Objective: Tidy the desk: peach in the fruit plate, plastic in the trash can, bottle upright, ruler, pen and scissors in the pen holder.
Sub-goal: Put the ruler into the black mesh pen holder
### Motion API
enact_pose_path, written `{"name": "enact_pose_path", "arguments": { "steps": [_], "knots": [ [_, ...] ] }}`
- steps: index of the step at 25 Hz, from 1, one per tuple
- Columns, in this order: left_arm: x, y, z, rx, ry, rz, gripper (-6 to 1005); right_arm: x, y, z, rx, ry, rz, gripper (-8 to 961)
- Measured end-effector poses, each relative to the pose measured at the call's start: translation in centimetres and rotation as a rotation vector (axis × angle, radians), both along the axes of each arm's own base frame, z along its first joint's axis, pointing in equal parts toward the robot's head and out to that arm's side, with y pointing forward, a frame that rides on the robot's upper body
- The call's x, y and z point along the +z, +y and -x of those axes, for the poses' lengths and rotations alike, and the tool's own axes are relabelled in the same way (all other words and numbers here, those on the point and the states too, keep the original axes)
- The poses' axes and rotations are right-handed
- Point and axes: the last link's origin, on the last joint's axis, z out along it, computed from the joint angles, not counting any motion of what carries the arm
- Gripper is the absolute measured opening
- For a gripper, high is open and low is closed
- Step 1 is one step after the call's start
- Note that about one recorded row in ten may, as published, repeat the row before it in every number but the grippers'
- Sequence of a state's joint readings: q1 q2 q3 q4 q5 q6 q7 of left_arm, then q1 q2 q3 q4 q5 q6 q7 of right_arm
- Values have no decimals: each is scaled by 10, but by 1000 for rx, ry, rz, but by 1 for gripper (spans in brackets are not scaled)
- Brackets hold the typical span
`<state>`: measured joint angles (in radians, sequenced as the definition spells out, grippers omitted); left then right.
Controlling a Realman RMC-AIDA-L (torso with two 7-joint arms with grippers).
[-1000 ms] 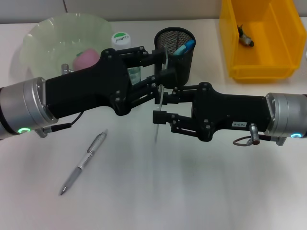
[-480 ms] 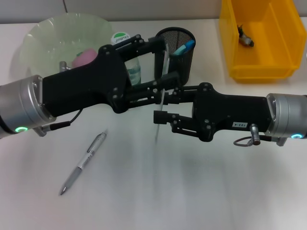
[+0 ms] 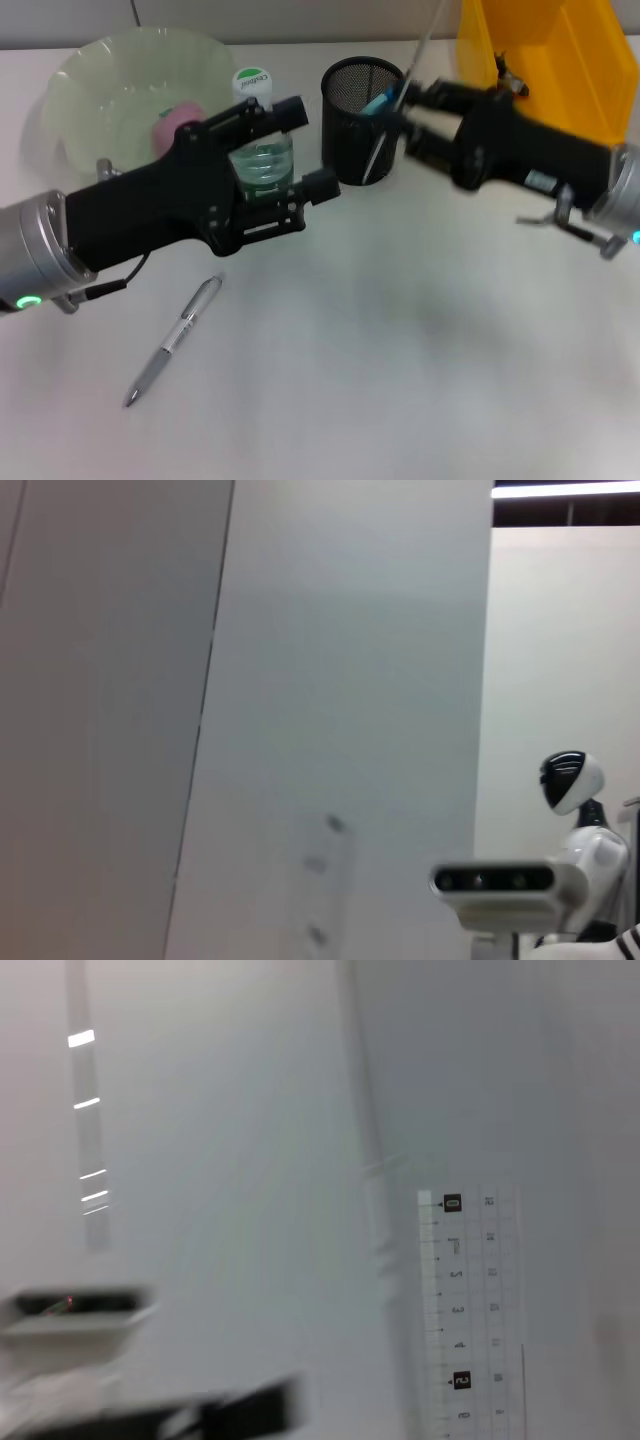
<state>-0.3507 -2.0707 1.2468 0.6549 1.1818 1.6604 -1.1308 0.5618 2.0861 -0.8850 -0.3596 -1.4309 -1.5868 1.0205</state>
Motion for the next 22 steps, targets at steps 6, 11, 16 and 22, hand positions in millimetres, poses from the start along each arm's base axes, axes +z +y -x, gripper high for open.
{"name": "enact_pose_path", "arguments": {
  "steps": [6,11,16,22],
  "knots": [
    [-6,-4,7,20,2,4,789,15,39,-4,-169,22,-208,395],
    [-7,-5,7,20,1,7,788,7,54,0,-176,-53,-275,396],
    [-8,-5,6,18,5,10,787,-6,58,3,-157,-111,-343,397],
    [-9,-4,6,18,5,11,787,-15,61,9,-138,-135,-360,398]
  ]
}}
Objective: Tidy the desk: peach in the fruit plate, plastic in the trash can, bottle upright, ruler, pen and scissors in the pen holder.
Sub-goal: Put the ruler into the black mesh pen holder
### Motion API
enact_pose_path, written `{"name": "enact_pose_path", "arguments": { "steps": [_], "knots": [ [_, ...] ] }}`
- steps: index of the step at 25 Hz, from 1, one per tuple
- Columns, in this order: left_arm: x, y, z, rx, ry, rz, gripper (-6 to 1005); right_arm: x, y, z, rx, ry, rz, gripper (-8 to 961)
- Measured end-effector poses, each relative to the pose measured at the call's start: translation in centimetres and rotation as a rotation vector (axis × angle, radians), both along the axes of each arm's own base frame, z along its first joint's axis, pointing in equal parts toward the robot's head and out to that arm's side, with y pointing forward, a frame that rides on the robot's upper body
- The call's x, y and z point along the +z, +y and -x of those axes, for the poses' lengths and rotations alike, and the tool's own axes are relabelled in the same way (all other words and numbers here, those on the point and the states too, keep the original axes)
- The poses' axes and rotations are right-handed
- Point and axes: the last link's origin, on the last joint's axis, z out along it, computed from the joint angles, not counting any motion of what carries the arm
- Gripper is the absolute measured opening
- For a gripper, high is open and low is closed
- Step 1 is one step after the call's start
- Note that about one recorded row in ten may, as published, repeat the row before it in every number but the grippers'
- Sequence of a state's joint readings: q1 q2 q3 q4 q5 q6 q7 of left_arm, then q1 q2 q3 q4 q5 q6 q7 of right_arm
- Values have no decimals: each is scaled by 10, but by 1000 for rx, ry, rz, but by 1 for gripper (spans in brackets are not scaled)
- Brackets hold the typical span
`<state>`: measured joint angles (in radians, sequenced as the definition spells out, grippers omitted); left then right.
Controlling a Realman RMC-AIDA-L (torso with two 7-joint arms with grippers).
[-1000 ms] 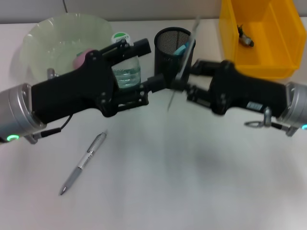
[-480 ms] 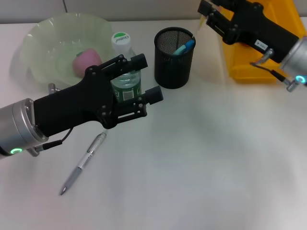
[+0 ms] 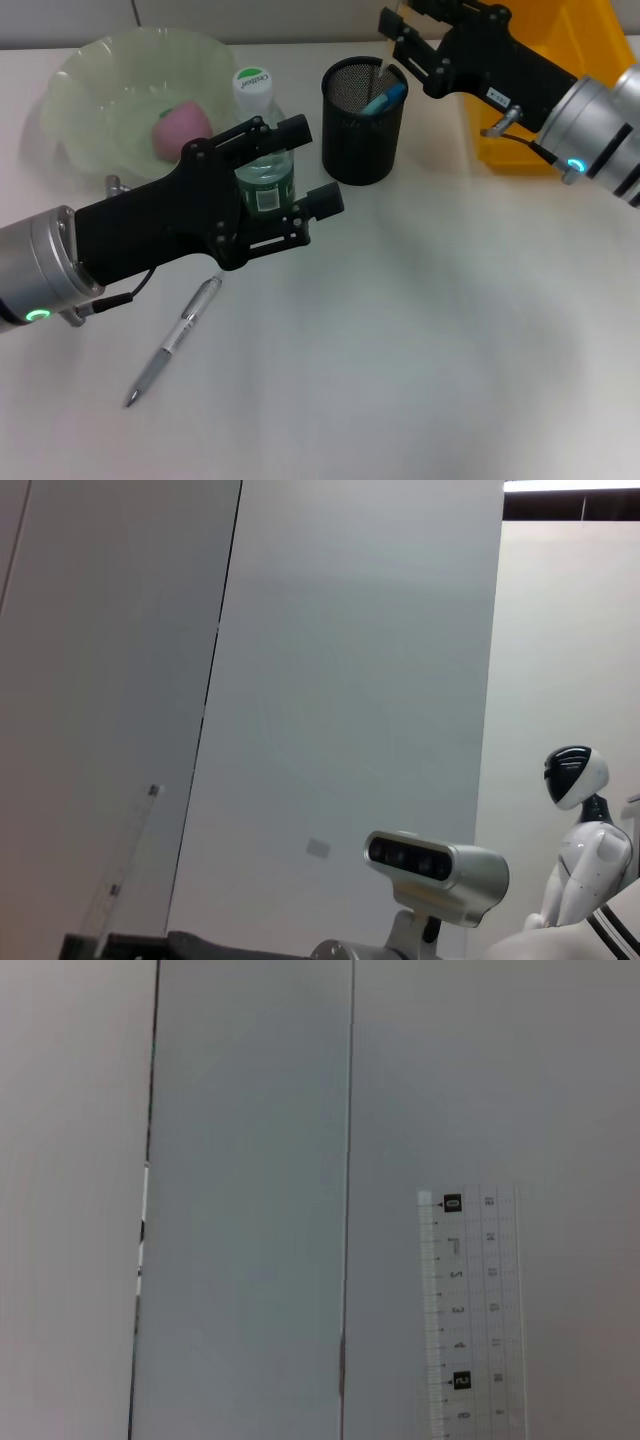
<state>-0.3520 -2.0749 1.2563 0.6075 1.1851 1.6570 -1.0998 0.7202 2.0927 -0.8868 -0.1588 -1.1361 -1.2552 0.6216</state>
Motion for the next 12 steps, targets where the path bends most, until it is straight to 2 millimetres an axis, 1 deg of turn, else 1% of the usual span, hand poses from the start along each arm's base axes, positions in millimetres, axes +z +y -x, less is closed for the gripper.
{"name": "enact_pose_path", "arguments": {
  "steps": [12],
  "knots": [
    [0,0,0,2,3,1,787,-10,9,4,-39,-42,24,400]
  ]
}}
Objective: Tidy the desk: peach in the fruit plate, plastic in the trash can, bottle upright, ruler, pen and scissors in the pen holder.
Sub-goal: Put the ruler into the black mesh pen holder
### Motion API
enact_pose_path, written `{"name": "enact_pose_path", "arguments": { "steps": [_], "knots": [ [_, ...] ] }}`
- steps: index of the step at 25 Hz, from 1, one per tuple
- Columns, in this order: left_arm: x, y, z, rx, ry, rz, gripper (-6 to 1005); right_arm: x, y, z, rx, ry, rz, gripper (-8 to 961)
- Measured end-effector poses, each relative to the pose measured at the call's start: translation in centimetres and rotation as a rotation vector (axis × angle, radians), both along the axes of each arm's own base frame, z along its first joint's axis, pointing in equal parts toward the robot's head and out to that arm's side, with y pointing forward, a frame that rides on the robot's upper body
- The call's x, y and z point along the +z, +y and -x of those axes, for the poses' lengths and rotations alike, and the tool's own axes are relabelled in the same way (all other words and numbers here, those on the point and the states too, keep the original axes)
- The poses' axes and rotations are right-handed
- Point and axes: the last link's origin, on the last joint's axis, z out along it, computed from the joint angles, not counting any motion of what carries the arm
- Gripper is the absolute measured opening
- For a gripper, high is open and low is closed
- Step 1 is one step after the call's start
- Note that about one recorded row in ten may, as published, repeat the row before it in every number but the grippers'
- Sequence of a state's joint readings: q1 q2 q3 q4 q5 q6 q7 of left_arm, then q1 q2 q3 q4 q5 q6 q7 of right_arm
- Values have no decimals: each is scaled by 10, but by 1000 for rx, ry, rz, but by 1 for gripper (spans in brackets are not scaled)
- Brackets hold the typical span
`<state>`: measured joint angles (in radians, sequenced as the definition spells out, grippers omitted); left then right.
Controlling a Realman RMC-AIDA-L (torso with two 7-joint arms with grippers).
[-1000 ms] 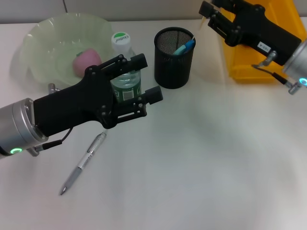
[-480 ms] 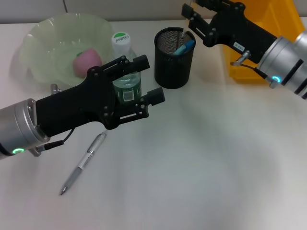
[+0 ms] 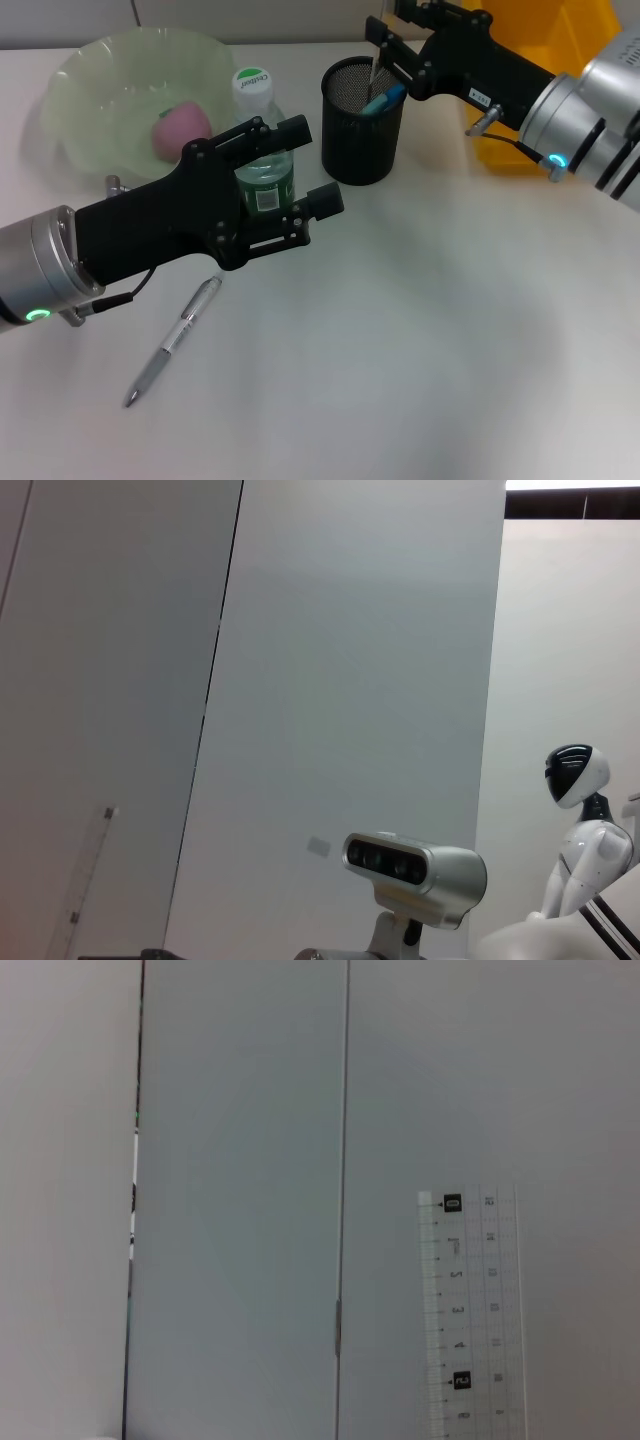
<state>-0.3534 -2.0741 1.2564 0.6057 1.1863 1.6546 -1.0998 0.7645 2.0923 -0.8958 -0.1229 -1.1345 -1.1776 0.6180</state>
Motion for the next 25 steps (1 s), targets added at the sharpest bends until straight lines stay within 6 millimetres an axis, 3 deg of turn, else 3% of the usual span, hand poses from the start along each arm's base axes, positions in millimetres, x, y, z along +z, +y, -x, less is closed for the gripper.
{"name": "enact_pose_path", "arguments": {
  "steps": [25],
  "knots": [
    [0,3,-3,-8,-3,-3,788,-12,9,5,-27,-69,34,404]
  ]
}}
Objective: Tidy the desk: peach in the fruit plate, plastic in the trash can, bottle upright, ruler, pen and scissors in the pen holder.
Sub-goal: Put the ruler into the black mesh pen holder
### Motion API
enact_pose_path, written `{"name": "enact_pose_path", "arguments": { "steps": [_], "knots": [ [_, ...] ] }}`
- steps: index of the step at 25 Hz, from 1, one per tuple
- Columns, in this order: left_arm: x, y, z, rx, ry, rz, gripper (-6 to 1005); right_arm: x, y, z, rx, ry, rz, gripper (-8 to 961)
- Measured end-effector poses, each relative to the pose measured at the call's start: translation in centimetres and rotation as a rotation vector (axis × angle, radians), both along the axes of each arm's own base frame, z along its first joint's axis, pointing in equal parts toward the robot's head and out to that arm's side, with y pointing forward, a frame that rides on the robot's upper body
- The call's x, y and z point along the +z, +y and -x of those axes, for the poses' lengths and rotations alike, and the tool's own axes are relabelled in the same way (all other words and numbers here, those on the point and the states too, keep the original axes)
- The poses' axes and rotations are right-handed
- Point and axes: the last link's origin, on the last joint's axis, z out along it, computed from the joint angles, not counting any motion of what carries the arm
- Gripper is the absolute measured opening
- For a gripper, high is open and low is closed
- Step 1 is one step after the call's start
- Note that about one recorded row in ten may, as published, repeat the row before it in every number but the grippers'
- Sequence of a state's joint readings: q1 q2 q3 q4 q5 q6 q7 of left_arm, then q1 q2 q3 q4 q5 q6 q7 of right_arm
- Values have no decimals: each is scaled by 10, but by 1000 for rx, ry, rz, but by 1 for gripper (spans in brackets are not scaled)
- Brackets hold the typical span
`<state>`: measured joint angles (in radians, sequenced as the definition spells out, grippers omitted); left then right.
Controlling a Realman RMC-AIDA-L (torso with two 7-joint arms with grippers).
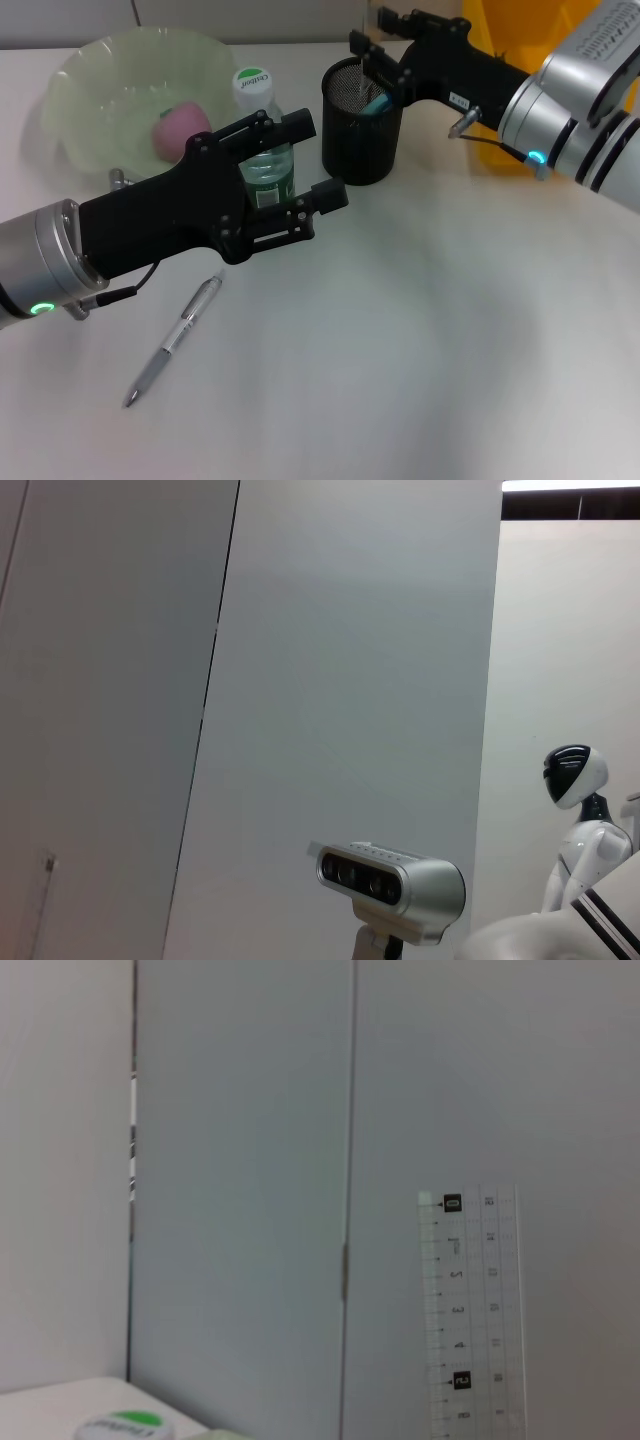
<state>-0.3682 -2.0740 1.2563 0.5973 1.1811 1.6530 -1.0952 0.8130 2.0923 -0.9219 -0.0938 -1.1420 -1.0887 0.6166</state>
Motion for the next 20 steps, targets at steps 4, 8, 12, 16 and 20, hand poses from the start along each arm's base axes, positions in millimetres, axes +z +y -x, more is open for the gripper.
{"name": "enact_pose_path", "arguments": {
  "steps": [4,8,12,16,20],
  "knots": [
    [0,0,0,0,2,-4,788,-2,-1,-1,1,-14,9,405],
    [-1,1,0,4,5,-6,788,-2,-1,-2,-3,-15,10,405],
    [-1,1,0,4,5,-6,788,-2,-1,-2,-6,-15,9,406],
    [-1,1,0,4,5,-6,787,-2,0,-3,-13,-20,6,407],
    [-1,1,0,4,5,-6,787,-2,1,-3,-14,-19,3,407]
  ]
}}
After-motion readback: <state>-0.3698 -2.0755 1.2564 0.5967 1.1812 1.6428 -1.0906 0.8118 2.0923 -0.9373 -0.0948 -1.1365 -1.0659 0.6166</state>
